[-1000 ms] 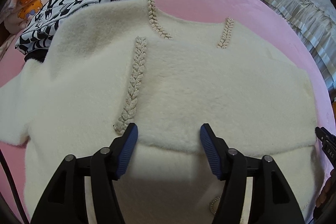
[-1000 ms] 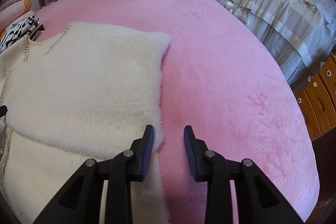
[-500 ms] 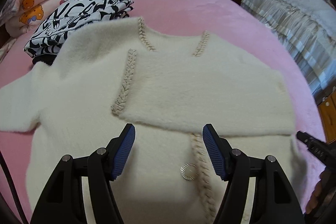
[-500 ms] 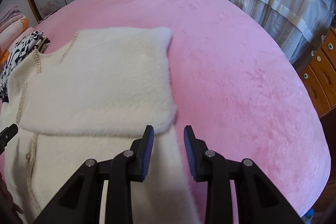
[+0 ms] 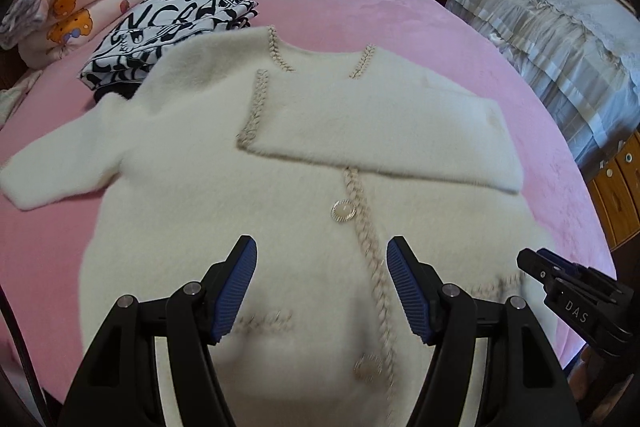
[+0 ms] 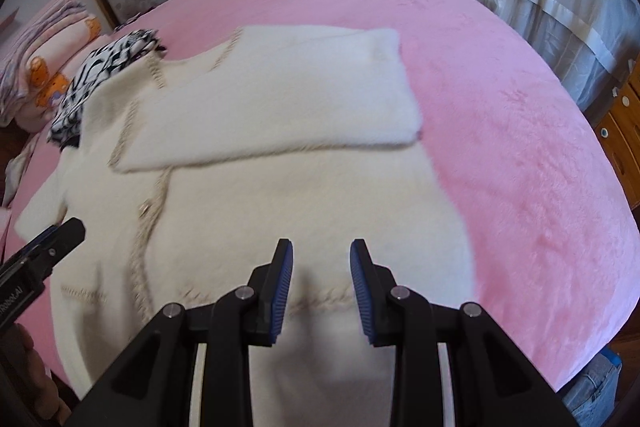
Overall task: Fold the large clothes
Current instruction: 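Move the left tool to the other sleeve and grasp its cuff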
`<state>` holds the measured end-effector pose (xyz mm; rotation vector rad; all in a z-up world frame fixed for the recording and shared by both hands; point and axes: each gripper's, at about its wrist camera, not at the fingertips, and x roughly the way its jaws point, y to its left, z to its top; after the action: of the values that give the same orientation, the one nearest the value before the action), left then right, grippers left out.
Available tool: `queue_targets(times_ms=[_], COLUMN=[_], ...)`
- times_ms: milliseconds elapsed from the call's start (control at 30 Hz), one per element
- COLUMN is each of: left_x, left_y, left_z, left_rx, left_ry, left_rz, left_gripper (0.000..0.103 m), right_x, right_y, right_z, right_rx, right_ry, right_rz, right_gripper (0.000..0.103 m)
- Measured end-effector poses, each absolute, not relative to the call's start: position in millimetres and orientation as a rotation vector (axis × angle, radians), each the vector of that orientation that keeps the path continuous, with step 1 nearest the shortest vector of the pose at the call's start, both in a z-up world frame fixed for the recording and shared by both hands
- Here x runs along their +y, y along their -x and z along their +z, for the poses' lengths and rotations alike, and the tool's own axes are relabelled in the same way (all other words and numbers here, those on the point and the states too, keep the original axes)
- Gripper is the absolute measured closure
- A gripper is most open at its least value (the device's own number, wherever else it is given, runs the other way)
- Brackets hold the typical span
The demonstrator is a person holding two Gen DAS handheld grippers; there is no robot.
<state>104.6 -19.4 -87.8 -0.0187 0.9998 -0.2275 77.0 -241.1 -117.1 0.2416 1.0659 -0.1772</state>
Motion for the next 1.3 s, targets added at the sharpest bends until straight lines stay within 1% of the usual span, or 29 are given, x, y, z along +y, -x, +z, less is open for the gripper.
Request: queue_targets(times_ms=[167, 300, 467, 600, 667, 900, 967, 1033, 1133, 1167, 1300], left_x=[4.0, 30.8, 75.7, 117.7, 142.6, 220.0, 240.5, 261.2, 288.7, 296.5, 334.3], left_y=[-79.8, -61.4, -48.2, -46.3, -46.8, -59.2, -65.2, -73.7, -90.6, -95.1, -121.3], left_z=[-81.8, -68.0, -45.0, -29.0, -22.6, -7.9, -7.7, -11.1, -24.6, -30.1, -63.4], left_rx=[1.038, 1.013, 0.963, 0.919, 0.900, 0.857, 0.847, 0.842, 0.856, 0.862, 0.919], left_ry=[0.020, -0.010, -0.018, -0.017, -0.003, 0.065, 0.086, 0.113, 0.156, 0.171, 0.252], left_rz=[-0.235, -0.227, -0.187, -0.125, -0.088, 0.021, 0.055, 0.090, 0.141, 0.154, 0.208], left_gripper=[0.037, 0.037, 0.037, 0.036, 0.033, 0.032, 0.027, 0.026, 0.025, 0.025, 0.025], right_x=[-207.3, -176.8, -138.0, -103.9, -88.0, -25.1, -7.9, 9.2, 35.0, 43.7, 77.2], right_y=[-61.6, -50.7, -41.7, -42.2, -45.4, -72.6, -82.7, -92.9, -110.6, -117.2, -146.4], right_z=[-104.9, -90.4, -76.5, -64.7, -58.7, -31.5, -24.2, -18.1, -13.9, -13.8, -22.9], right_rx=[1.072, 1.064, 1.058, 1.038, 1.027, 0.955, 0.931, 0.908, 0.878, 0.867, 0.850], right_ry=[-0.212, -0.180, -0.143, -0.101, -0.092, -0.040, -0.034, -0.026, -0.018, -0.016, 0.011], right_rz=[-0.116, -0.068, -0.011, 0.030, 0.055, 0.128, 0.153, 0.172, 0.198, 0.203, 0.231], right_gripper=[0.073, 0.073, 0.070, 0.070, 0.070, 0.070, 0.069, 0.068, 0.058, 0.057, 0.057])
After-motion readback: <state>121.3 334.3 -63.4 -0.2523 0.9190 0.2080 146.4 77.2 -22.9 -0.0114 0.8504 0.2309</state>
